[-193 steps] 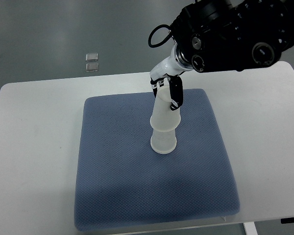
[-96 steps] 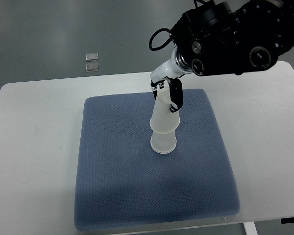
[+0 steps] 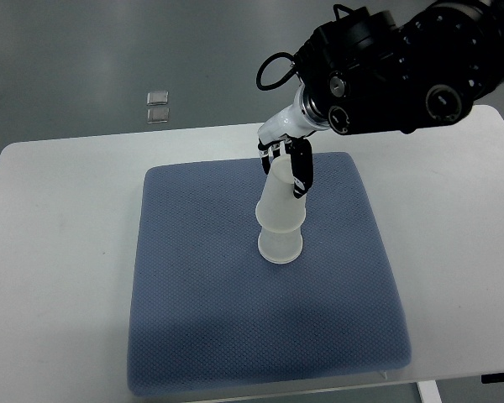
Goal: Stack paper cups
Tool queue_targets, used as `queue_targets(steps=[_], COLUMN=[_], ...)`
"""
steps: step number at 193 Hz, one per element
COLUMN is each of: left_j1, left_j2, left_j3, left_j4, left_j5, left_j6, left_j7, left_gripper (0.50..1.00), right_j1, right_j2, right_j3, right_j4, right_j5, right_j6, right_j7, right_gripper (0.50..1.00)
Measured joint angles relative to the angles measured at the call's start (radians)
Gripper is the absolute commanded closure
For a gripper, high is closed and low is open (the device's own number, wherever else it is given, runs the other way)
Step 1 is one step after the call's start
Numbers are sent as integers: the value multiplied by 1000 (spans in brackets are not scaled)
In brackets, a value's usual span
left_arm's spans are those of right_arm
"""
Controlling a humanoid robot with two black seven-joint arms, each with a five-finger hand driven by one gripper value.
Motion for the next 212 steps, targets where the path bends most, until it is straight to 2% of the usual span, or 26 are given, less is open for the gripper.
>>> queue_targets(steps=[68, 89, 111, 151, 182, 212], left_j1=[0, 0, 0, 0, 0, 0], left_j2=[0, 0, 0, 0, 0, 0], left_j3=[0, 1, 1, 2, 4, 5], left_j4=[0, -1, -3, -3, -8, -11], left_j5=[0, 0, 0, 1, 1, 2], left_j6=[0, 0, 0, 0, 0, 0], left_j7=[0, 0, 0, 0, 0, 0], left_gripper=[500, 500, 500, 500, 500, 500], right_j1=[5, -5, -57, -255, -526, -799], right_j2=[-6, -21, -52, -167, -298, -388], right_j3=[0, 10, 23, 173, 489, 872], right_j4=[-2, -13, -54, -171, -251, -281], right_j5=[3, 13, 71, 218, 274, 285], right_j6=[-1, -35, -120, -342, -512, -567], right_j7=[0, 2, 3, 37, 108, 221], right_gripper=[640, 640, 640, 640, 640, 640])
